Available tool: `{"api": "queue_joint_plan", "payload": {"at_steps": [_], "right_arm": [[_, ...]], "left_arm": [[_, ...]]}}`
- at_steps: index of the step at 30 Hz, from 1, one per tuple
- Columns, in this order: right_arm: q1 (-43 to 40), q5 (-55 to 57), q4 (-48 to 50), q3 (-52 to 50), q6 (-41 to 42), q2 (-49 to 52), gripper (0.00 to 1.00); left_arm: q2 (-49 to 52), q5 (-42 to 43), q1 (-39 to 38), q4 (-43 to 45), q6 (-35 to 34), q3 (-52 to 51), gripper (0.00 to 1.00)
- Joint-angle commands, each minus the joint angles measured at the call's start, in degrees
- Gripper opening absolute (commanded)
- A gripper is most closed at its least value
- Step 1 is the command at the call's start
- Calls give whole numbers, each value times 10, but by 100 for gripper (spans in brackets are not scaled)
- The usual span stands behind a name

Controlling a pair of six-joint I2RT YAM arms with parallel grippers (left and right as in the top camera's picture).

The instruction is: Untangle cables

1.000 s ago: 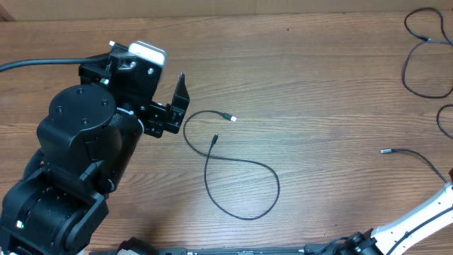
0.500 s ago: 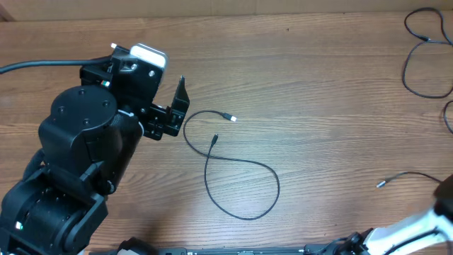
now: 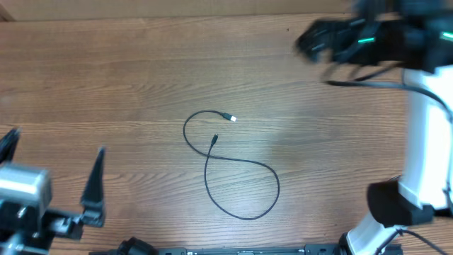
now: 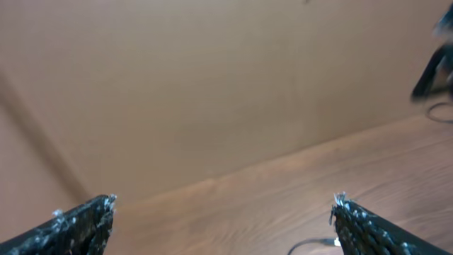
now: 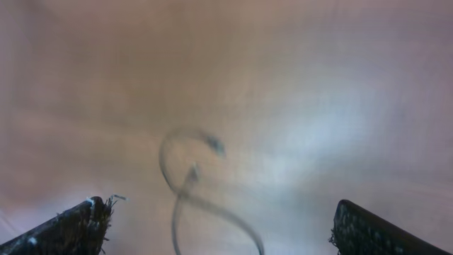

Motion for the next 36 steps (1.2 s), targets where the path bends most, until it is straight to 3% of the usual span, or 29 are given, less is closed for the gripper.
{"api": "queue_joint_plan", "payload": {"at_steps": [1, 3, 4, 7, 9, 10, 12, 14, 17, 25, 30, 36], "right_arm": [[101, 144, 51, -173, -8, -2, 100], [145, 168, 111, -273, -3, -2, 100], [188, 167, 190, -389, 9, -2, 100], [228, 168, 262, -515, 43, -2, 100], [244, 170, 287, -579, 89, -2, 100], [253, 185, 297, -624, 156, -3, 100], [261, 249, 288, -661, 263, -15, 100], [266, 285, 268, -666, 308, -30, 100], [275, 292, 230, -666, 344, -79, 100], [361, 299, 149, -718, 436, -328, 100], [379, 245, 238, -856, 527, -460, 100], [379, 155, 400, -1001, 625, -476, 100]], "left_arm": [[-12, -52, 0, -39, -23, -2, 100], [-19, -61, 0, -52, -26, -2, 100], [-28, -84, 0, -72, -36, -2, 100], [-40, -106, 0, -97, -42, -2, 100], [-46, -107, 0, -106, -42, -2, 100], [-50, -107, 0, -107, -42, -2, 100], [-50, -107, 0, -107, -42, -2, 100], [-50, -106, 0, -108, -43, -2, 100], [-50, -106, 0, -108, -51, -2, 100], [-50, -104, 0, -114, -71, -3, 100], [-50, -98, 0, -114, -84, -3, 100], [-50, -73, 0, -114, -87, -3, 100]]}}
